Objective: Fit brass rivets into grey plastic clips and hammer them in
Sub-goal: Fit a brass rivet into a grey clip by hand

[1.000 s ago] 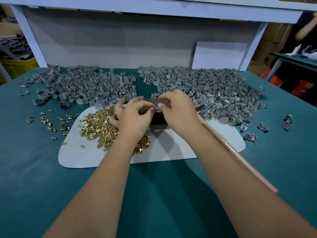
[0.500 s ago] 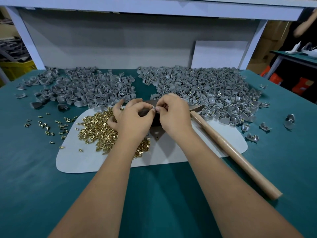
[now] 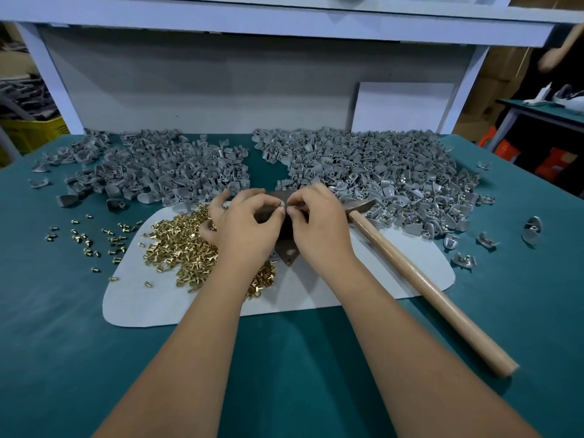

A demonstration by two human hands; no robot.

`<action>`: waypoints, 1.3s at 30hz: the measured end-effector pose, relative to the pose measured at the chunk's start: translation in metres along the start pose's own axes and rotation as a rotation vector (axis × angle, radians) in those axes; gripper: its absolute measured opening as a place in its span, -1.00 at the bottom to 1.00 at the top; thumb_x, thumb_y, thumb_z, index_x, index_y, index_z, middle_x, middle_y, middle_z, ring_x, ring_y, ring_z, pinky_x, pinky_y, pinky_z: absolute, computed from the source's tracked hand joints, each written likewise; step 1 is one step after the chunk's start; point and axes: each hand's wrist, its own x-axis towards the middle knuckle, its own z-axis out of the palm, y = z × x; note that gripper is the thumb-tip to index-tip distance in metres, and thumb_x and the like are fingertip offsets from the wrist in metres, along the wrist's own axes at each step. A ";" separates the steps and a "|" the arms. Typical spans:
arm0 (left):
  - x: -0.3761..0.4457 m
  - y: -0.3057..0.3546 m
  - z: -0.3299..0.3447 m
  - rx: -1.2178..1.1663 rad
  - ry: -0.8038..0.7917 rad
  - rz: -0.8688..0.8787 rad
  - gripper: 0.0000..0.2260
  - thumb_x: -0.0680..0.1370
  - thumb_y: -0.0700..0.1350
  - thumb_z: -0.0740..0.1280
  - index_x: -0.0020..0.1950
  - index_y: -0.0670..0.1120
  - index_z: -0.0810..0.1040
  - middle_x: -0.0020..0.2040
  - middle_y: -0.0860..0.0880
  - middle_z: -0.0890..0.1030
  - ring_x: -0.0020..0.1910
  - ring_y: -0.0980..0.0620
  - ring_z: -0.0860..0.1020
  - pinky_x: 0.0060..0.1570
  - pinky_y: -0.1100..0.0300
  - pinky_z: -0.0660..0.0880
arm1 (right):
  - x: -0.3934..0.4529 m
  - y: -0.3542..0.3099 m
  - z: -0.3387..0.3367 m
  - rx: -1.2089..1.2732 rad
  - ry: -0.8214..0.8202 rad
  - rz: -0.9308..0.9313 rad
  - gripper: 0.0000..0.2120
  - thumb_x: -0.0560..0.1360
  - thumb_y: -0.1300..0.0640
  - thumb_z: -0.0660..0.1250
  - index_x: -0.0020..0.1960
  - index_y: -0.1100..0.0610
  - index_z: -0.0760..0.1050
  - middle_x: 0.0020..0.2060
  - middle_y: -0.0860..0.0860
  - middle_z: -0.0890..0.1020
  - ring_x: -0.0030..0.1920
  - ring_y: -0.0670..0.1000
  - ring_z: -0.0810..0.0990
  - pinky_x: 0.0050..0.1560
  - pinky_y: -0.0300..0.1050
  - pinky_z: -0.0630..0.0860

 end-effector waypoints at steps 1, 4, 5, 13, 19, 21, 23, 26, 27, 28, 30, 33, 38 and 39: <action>0.000 0.000 -0.001 -0.016 0.014 0.022 -0.93 0.51 0.10 0.38 -0.17 0.26 0.56 0.26 0.26 0.50 0.46 0.05 0.09 0.34 -0.14 0.00 | -0.002 0.000 0.000 0.006 -0.005 0.002 -0.87 0.48 0.32 0.33 0.00 0.19 0.58 -0.06 0.01 0.50 0.03 0.02 0.49 0.07 -0.16 0.41; -0.001 0.002 -0.004 -0.074 0.034 0.095 -0.89 0.52 0.06 0.40 -0.15 0.28 0.54 0.25 0.25 0.50 0.43 0.06 0.10 0.31 -0.03 -0.03 | -0.004 0.000 -0.002 0.022 0.005 0.012 -0.75 0.49 0.27 0.35 0.16 0.15 0.56 0.03 0.02 0.52 0.11 0.02 0.47 0.15 -0.18 0.38; -0.002 0.002 -0.005 -0.085 0.034 0.112 -0.88 0.52 0.05 0.41 -0.14 0.29 0.54 0.24 0.25 0.50 0.42 0.06 0.11 0.29 0.00 -0.03 | -0.004 -0.001 -0.002 0.029 0.010 0.007 -0.77 0.49 0.26 0.35 0.14 0.15 0.57 0.01 0.01 0.54 0.10 0.01 0.47 0.13 -0.23 0.36; 0.000 0.002 -0.008 -0.091 0.041 0.094 -0.81 0.52 0.01 0.40 0.00 0.33 0.53 0.14 0.36 0.47 0.36 0.13 0.16 0.21 0.13 0.00 | 0.038 0.000 -0.017 0.135 0.067 0.264 -0.86 0.48 0.19 0.40 0.03 0.06 0.64 -0.10 -0.09 0.64 -0.13 -0.16 0.55 0.04 -0.17 0.53; 0.003 -0.001 -0.004 -0.120 0.057 0.079 -0.79 0.55 -0.06 0.35 -0.06 0.31 0.54 0.06 0.37 0.47 0.37 0.16 0.18 0.25 0.16 0.00 | 0.087 0.016 -0.031 0.071 0.202 0.515 -0.41 0.54 0.08 0.30 0.51 -0.07 0.18 0.50 0.02 0.19 0.47 0.11 0.18 0.41 0.19 0.27; 0.003 -0.002 -0.003 -0.148 0.054 0.059 -0.76 0.57 -0.12 0.31 -0.04 0.28 0.57 0.05 0.35 0.49 0.35 0.19 0.18 0.21 0.19 -0.01 | 0.073 0.011 -0.014 -0.036 0.155 0.479 -0.43 0.54 0.06 0.28 0.50 -0.07 0.19 0.48 0.04 0.19 0.47 0.10 0.11 0.44 0.17 0.17; 0.003 0.001 -0.004 -0.207 0.073 0.031 -0.64 0.56 -0.25 0.24 -0.04 0.26 0.58 -0.02 0.42 0.48 0.30 0.22 0.19 0.14 0.22 -0.03 | 0.053 -0.003 0.003 -0.079 0.146 0.337 -0.51 0.53 0.08 0.27 0.44 -0.05 0.29 0.38 0.04 0.30 0.39 0.07 0.19 0.39 0.09 0.21; 0.006 -0.003 -0.015 -0.315 0.122 0.003 -0.55 0.46 -0.38 0.19 -0.02 0.15 0.63 -0.03 0.42 0.51 0.30 0.09 0.30 0.33 0.04 0.16 | 0.021 -0.035 0.020 -0.128 0.168 -0.004 -0.65 0.49 0.17 0.28 0.27 0.04 0.48 0.18 0.02 0.45 0.23 0.03 0.36 0.27 0.02 0.34; 0.011 -0.006 -0.022 -0.361 0.129 -0.001 -0.56 0.44 -0.40 0.18 0.02 0.08 0.65 0.03 0.30 0.58 0.31 0.03 0.38 0.34 -0.05 0.27 | 0.012 -0.045 0.023 -0.118 0.145 -0.119 -0.68 0.48 0.21 0.26 0.22 0.09 0.51 0.12 0.04 0.50 0.16 0.05 0.42 0.19 0.01 0.40; 0.015 -0.009 -0.031 -0.434 0.149 -0.013 -0.54 0.43 -0.43 0.17 0.04 0.05 0.65 0.06 0.16 0.62 0.27 0.00 0.46 0.31 -0.06 0.38 | 0.002 -0.053 0.026 -0.095 0.101 -0.221 -0.69 0.46 0.23 0.23 0.18 0.14 0.54 0.06 0.06 0.54 0.08 0.07 0.48 0.08 0.00 0.45; 0.024 -0.019 -0.048 -0.555 0.233 -0.054 -0.50 0.41 -0.48 0.12 -0.02 0.06 0.61 0.01 0.10 0.63 0.15 0.06 0.56 0.19 0.17 0.50 | -0.016 -0.066 0.029 -0.074 0.017 -0.345 -0.66 0.43 0.21 0.13 0.11 0.20 0.56 -0.06 0.09 0.59 -0.06 0.11 0.55 -0.15 -0.04 0.50; 0.041 -0.042 -0.063 -0.500 0.262 -0.207 -0.55 0.46 -0.46 0.12 0.02 0.04 0.58 0.00 0.11 0.62 0.12 0.06 0.58 0.09 0.24 0.50 | -0.029 -0.069 0.036 -0.233 -0.130 -0.426 -0.69 0.41 0.15 0.11 -0.01 0.20 0.57 -0.16 0.09 0.59 -0.14 0.13 0.55 -0.22 -0.04 0.48; 0.060 -0.072 -0.062 0.123 -0.028 -0.309 -0.62 0.62 -0.13 0.19 0.43 0.10 0.42 0.39 -0.08 0.48 0.39 -0.16 0.37 0.39 -0.10 0.27 | -0.028 -0.057 0.045 -0.456 -0.404 -0.423 -0.69 0.45 -0.05 0.18 0.03 0.11 0.54 -0.01 0.02 0.51 0.10 0.06 0.36 0.05 -0.06 0.31; 0.060 -0.073 -0.061 0.236 -0.062 -0.298 -0.61 0.63 -0.12 0.15 0.46 0.10 0.39 0.41 -0.11 0.46 0.42 -0.18 0.34 0.41 -0.09 0.22 | -0.028 -0.056 0.045 -0.438 -0.414 -0.427 -0.68 0.47 -0.05 0.18 0.07 0.10 0.55 0.00 0.01 0.50 0.11 0.05 0.36 0.07 -0.07 0.31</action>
